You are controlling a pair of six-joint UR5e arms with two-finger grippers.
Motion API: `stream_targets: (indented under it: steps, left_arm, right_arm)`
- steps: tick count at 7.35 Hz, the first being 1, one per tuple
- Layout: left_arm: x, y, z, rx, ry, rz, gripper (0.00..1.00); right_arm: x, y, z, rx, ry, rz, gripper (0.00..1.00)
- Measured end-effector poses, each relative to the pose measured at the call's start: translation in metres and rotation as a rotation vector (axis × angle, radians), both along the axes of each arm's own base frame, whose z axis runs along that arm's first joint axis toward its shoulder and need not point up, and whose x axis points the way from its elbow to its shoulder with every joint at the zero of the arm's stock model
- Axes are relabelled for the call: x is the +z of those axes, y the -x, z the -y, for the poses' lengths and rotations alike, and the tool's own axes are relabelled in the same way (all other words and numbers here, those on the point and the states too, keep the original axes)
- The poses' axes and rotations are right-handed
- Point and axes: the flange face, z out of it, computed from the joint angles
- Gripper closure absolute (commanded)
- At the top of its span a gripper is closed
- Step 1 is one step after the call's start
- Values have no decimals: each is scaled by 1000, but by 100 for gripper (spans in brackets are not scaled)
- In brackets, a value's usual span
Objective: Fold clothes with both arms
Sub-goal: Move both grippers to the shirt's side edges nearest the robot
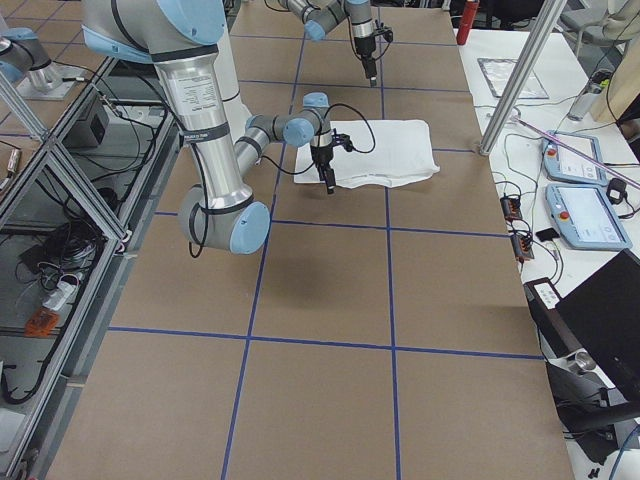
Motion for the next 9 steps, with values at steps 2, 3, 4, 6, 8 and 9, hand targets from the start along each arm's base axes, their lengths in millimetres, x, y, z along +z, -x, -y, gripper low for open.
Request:
stream_targets:
  steps: [2, 3, 4, 6, 8, 9]
  left_arm:
    - [0, 0, 0, 2, -1, -1, 0]
    - [0, -1, -2, 5, 1, -3, 0]
    - [-2, -10, -14, 22, 10, -14, 0]
    - [-7, -52, -63, 50, 105, -53, 0]
    - [0, -101, -125, 44, 204, -67, 0]
    - [5, -118, -153, 30, 237, -74, 1]
  right_arm:
    - [-12, -22, 20, 33, 14, 38, 0]
    - [-25, -31, 23, 42, 14, 71, 0]
    - [-42, -40, 19, 42, 18, 121, 0]
    - [-72, -54, 6, 57, 66, 226, 0]
    - [-89, -69, -5, 80, 87, 281, 0]
    - [-93, -75, -8, 93, 94, 296, 0]
